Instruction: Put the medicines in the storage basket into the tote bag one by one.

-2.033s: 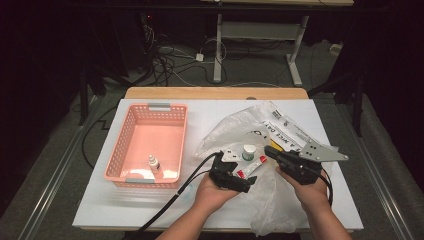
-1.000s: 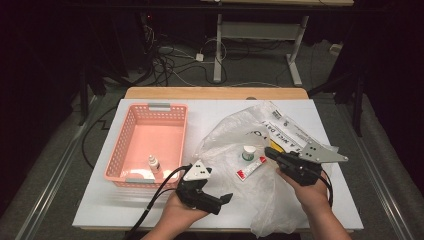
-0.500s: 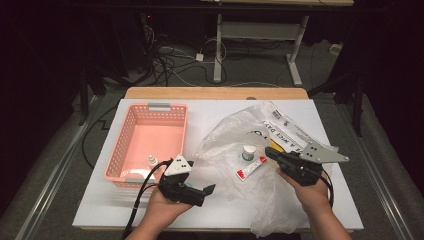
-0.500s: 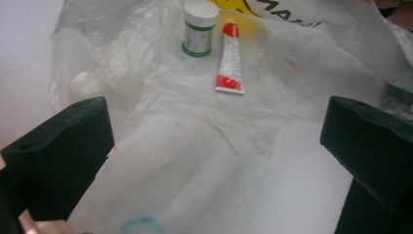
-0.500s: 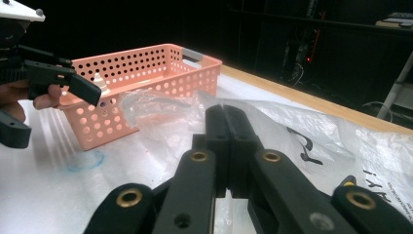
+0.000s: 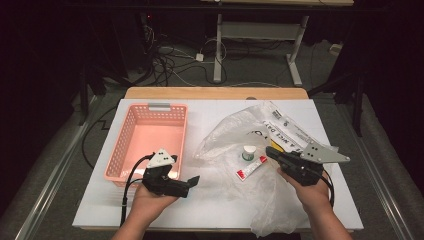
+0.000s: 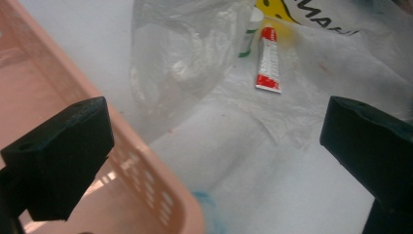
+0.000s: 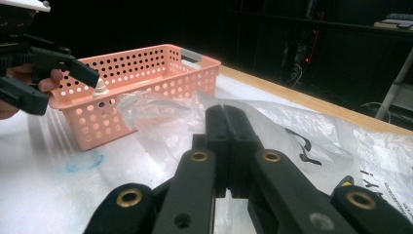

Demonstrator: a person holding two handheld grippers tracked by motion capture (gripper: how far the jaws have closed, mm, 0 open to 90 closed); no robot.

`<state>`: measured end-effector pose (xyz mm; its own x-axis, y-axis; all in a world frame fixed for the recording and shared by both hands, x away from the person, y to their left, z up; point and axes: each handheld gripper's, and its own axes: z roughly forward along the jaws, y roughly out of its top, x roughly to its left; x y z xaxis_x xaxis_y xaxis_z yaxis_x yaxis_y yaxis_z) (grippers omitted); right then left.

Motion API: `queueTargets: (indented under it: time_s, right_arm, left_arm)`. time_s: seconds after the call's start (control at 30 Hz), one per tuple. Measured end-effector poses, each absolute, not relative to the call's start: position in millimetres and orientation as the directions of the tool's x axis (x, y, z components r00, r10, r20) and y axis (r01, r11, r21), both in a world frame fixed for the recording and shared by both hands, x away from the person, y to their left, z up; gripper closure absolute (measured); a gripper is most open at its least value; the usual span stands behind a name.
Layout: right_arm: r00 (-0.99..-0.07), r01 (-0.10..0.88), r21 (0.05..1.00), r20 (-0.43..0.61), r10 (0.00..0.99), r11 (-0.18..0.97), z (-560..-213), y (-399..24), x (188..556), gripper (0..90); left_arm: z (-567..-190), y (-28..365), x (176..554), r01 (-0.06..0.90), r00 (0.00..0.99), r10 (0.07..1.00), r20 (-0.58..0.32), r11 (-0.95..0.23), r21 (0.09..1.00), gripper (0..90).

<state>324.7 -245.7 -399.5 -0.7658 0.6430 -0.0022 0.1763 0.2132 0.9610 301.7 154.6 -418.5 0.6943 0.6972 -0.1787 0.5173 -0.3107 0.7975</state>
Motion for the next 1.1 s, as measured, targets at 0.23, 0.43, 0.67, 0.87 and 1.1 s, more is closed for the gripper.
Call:
queueTargets:
  time_s: [0.23,0.43,0.67,0.87,1.1]
  right_arm:
    - [-0.766,0.174,0.962,-0.002,0.642,0.211,-399.3,-246.2,324.8,90.0]
    - [-0.765,0.173,0.962,-0.004,0.644,0.213,-399.7,-246.6,325.3,90.0]
    - [-0.763,0.173,0.962,-0.004,0.646,0.212,-399.5,-247.5,325.3,90.0]
    - [-0.765,0.178,0.961,0.000,0.644,0.212,-400.6,-246.5,325.3,90.0]
    - [-0.766,0.179,0.960,-0.001,0.643,0.214,-401.0,-246.8,325.4,90.0]
  left_arm:
    - [-417.3,169.5,305.4,0.529,0.664,0.727,-0.176,-0.291,0.797,0.0]
    - [-415.6,182.7,307.7,0.533,0.641,0.749,-0.168,-0.277,0.799,0.0]
    - [-417.4,198.4,311.9,0.553,0.610,0.770,-0.186,-0.246,0.796,0.0]
    - [-422.0,208.4,315.4,0.575,0.585,0.787,-0.199,-0.228,0.786,0.0]
    - [-423.0,217.2,316.8,0.584,0.564,0.801,-0.200,-0.216,0.783,0.0]
